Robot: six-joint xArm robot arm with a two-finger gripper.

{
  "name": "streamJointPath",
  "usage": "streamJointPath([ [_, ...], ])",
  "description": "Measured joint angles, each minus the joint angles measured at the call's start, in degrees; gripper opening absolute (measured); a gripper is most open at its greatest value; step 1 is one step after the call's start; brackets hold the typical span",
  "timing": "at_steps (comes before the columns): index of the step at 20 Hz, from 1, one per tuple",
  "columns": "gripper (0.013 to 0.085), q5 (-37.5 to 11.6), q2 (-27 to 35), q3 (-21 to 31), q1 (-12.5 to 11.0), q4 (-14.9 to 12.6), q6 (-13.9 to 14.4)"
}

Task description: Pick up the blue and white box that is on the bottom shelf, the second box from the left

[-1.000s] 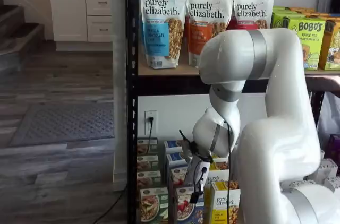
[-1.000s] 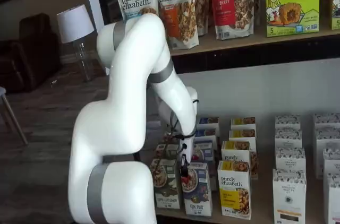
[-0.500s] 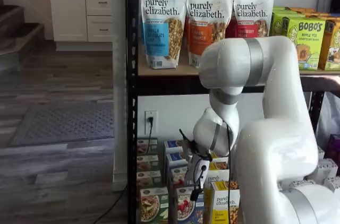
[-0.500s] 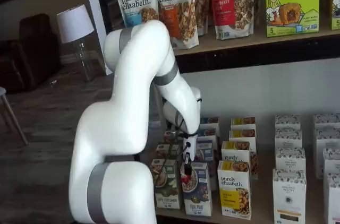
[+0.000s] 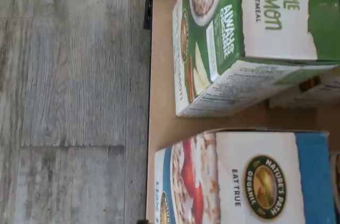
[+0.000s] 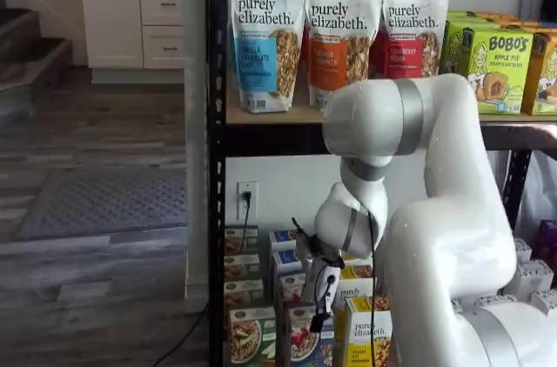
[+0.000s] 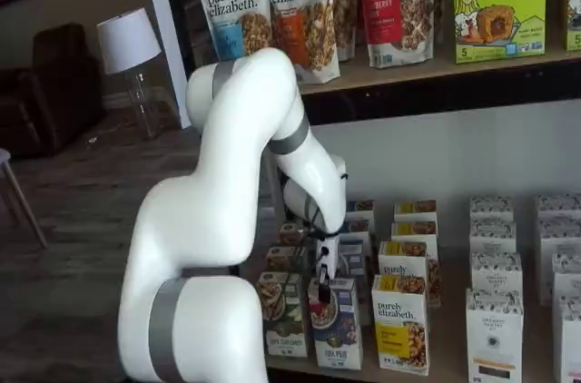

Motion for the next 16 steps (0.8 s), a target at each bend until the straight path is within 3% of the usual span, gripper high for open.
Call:
streamJointPath([
  [11,0.085,0.0,4.3,-4.2,0.7,-3.0,3.4],
  [16,0.085,1.0,5.0,-5.1,0.9,-7.0,7.1],
])
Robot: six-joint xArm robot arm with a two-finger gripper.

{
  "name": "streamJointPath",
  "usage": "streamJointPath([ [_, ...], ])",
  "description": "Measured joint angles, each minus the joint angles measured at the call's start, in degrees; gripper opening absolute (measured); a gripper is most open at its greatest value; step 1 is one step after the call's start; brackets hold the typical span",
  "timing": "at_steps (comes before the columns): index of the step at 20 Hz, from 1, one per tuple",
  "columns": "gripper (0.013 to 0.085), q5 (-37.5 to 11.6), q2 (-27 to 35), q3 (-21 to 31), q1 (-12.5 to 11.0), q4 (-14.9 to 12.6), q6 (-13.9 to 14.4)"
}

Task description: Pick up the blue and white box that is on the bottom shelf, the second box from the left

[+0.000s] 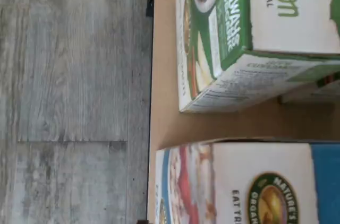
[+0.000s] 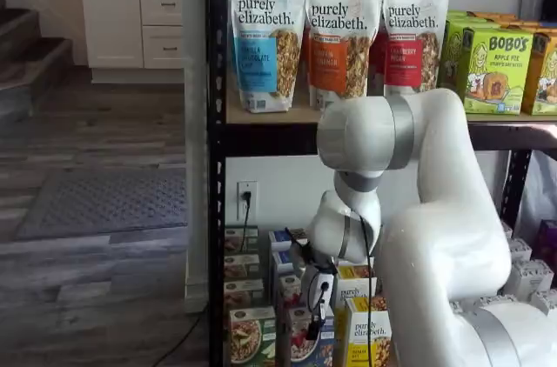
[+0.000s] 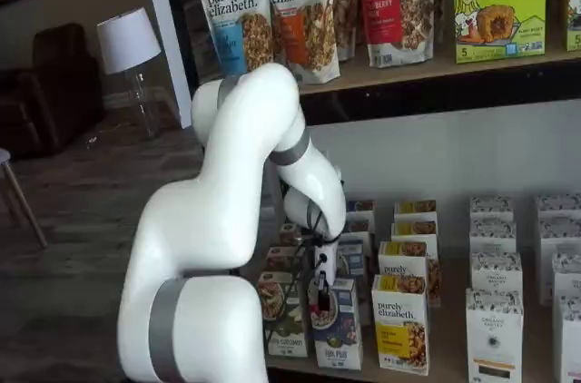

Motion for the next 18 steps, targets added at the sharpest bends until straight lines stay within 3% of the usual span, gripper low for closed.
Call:
streamJointPath([
  [11,0.085,0.4,0.3,-0.3,0.1,-3.4,3.1],
  [18,0.085,0.0,0.3,0.4,0.2,-3.6,3.3],
])
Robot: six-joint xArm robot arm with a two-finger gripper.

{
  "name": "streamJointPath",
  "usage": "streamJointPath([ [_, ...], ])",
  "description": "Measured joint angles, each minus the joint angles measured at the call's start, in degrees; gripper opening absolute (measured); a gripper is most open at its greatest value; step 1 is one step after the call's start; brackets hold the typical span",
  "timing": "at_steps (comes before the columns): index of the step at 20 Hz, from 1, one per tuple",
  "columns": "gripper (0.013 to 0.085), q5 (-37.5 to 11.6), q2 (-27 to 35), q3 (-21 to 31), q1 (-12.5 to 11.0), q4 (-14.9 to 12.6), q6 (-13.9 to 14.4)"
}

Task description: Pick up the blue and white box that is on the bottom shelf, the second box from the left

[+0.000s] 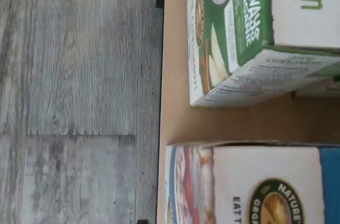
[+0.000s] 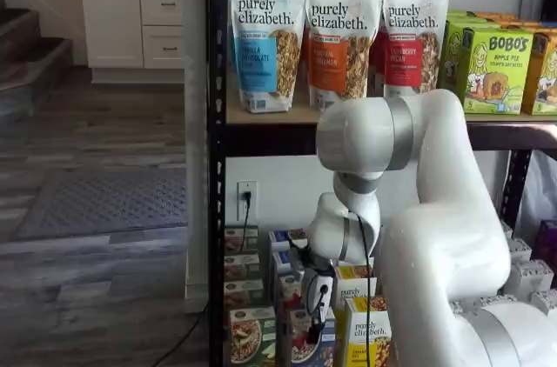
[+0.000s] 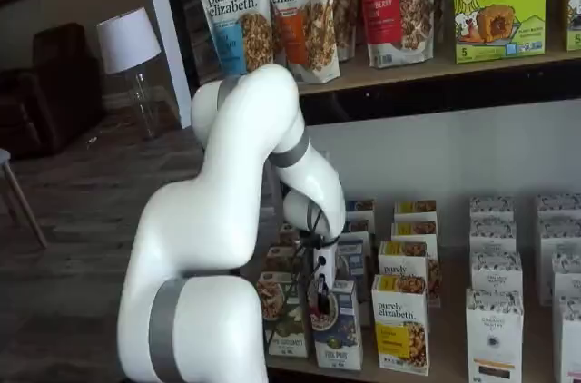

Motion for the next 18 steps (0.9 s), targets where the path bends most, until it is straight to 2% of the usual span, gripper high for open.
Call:
streamJointPath([
  [9,0.085,-0.1,0.0,0.4,0.1,-0.6,0.6],
  [11,0.077,0.2,-0.1,0.4,0.1,-1.0,0.9],
  [12,0.077,0.1,-0.1,0.4,0.1,-1.0,0.9],
  [15,0.069,-0.2,-0.1,0.7,0.0,-1.0,0.9],
  [16,0.069,-0.2,-0.2,0.8,0.0,-1.0,0.8],
  [17,0.065,-0.2,-0.2,0.8,0.0,-0.8,0.6],
  [18,0.065,-0.3,-0.3,0.9,0.0,-0.6,0.5],
])
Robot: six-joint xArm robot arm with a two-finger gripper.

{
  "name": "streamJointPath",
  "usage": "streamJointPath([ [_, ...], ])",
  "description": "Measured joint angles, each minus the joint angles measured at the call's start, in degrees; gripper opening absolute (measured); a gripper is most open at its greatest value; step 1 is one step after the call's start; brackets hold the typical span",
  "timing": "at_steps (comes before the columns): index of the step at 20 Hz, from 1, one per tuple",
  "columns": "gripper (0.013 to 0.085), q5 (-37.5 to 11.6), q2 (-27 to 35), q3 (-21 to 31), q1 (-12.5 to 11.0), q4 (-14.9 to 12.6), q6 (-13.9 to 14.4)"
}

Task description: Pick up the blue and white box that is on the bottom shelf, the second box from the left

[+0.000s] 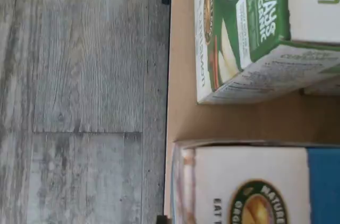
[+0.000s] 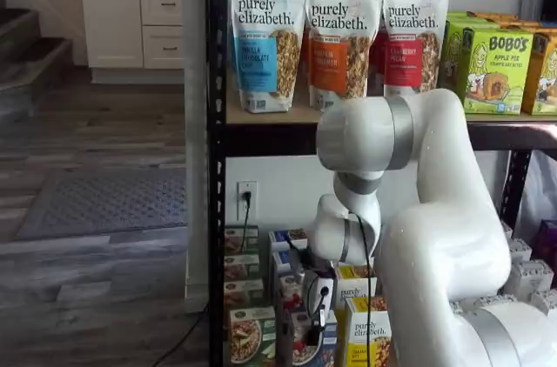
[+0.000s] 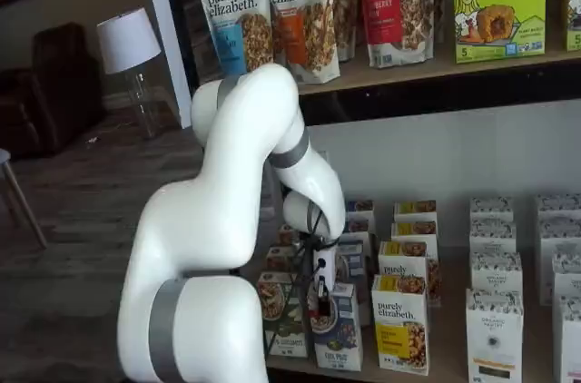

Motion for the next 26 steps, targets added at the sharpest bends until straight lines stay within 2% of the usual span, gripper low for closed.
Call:
streamJointPath([
  [1,0.061,-0.1,0.0,0.1,0.0,0.1,-0.1],
  [13,0.061,-0.4,-0.4,0.7,0.2,0.0,0.1],
  [16,0.053,-0.3,-0.4,0.8,0.2,0.0,0.2],
  [17,0.053,-0.2,-0.4,0.8,0.2,-0.1,0.3],
  [18,0.049,-0.2,-0.4,0.8,0.2,-0.2,0.4],
  [19,0.049,-0.2,-0.4,0.9,0.2,-0.3,0.4],
  [20,0.045,-0.2,-0.4,0.9,0.2,-0.2,0.4],
  [23,0.045,-0.8,-0.5,1.3,0.3,-1.3,1.3],
  [26,0.045,-0.5,-0.7,1.5,0.2,-0.8,0.8],
])
